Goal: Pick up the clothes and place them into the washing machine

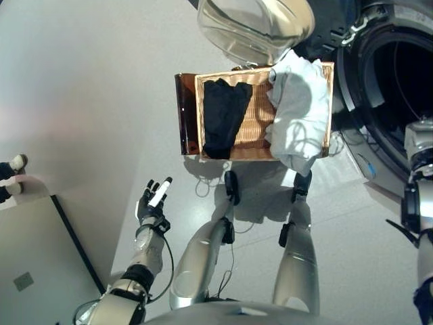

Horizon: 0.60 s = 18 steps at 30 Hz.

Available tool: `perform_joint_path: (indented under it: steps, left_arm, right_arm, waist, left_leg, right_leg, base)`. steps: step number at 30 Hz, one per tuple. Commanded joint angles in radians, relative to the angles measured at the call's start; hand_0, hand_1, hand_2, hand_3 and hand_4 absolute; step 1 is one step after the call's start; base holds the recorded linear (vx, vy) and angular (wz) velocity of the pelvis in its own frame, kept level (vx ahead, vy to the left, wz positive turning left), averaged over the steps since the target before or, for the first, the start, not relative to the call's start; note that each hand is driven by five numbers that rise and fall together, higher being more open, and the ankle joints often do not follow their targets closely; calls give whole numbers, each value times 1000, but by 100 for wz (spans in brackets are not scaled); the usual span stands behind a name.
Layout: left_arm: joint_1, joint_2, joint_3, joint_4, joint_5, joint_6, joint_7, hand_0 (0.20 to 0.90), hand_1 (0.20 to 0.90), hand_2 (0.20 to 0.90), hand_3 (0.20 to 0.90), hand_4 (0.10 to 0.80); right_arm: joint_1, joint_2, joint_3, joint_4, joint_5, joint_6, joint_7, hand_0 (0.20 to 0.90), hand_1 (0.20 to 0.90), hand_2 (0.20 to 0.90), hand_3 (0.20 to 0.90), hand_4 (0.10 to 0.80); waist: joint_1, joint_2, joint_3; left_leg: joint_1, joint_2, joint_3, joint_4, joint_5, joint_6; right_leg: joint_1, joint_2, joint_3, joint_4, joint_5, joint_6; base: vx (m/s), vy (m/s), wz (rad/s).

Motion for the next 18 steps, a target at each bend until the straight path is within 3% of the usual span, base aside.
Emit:
perform_joint_path:
  steps: [1, 7, 18]
  left_arm:
    - [12, 54, 46, 112, 38, -77, 34, 900, 900, 900, 900, 800]
    - [-1, 51, 54, 154, 89, -87, 50, 900, 900, 900, 900, 800]
    - [-13, 52, 65, 197, 121, -94, 72, 900, 900, 900, 900, 800]
  right_arm:
    - [51, -68, 81, -89, -156, -85, -245, 900, 900, 900, 900, 800]
    - [141, 38, 55, -149, -203, -119, -258, 900, 900, 900, 900, 800]
    - [189, 193, 120, -114, -237, -163, -218, 900, 900, 900, 900, 800]
  waist:
    - [35, -78, -111]
    - [38, -103, -114]
    - [50, -122, -120]
  left_leg:
    - [55, 51, -40, -50, -12, -134]
    - [63, 49, -52, -50, -13, -131]
    - [71, 43, -56, -50, -14, -129]
  right_leg:
    - [74, 39, -23, 67, -87, 17]
    - [91, 41, -24, 59, -92, 15]
    - [110, 40, -34, 50, -90, 12]
  base:
    - [0, 0, 0]
    - [5, -3, 1]
    - [3, 9, 3]
